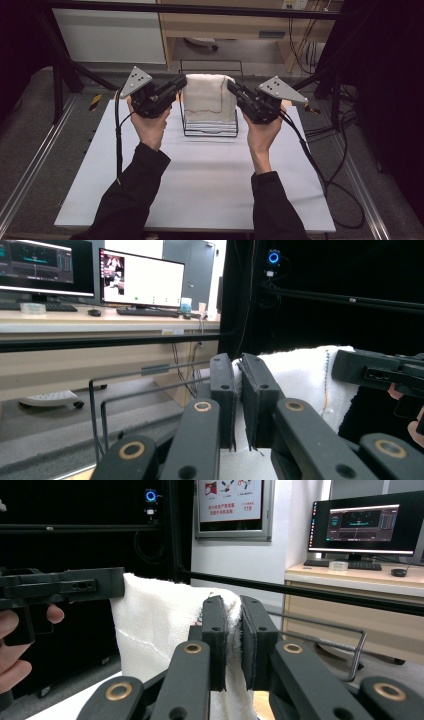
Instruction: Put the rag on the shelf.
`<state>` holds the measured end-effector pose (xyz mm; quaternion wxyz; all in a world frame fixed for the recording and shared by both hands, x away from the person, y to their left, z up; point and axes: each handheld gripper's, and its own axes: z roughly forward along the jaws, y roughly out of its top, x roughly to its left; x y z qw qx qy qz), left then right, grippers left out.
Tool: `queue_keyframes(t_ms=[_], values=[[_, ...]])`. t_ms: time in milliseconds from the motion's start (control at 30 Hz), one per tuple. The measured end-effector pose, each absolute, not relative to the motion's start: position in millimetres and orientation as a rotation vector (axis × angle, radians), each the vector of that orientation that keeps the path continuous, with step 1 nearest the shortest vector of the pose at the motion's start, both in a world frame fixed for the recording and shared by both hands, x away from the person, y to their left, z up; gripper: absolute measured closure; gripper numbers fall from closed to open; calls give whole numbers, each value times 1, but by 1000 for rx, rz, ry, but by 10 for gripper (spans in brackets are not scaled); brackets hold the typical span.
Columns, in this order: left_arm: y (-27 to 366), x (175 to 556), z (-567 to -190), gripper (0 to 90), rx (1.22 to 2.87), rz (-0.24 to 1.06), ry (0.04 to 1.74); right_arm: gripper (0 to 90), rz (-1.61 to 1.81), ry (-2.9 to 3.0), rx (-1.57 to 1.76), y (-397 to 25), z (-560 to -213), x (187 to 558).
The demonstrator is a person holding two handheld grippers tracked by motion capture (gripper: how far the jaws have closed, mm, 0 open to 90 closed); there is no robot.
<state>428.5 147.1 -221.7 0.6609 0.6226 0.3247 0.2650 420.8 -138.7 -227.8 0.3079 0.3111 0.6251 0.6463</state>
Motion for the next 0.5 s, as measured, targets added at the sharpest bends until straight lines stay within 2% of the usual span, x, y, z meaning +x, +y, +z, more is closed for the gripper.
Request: queue_keyframes(t_ms=[500], values=[[144,445,-189,842,1390,629,710,825,1698,1609,810,-138,-190,437]])
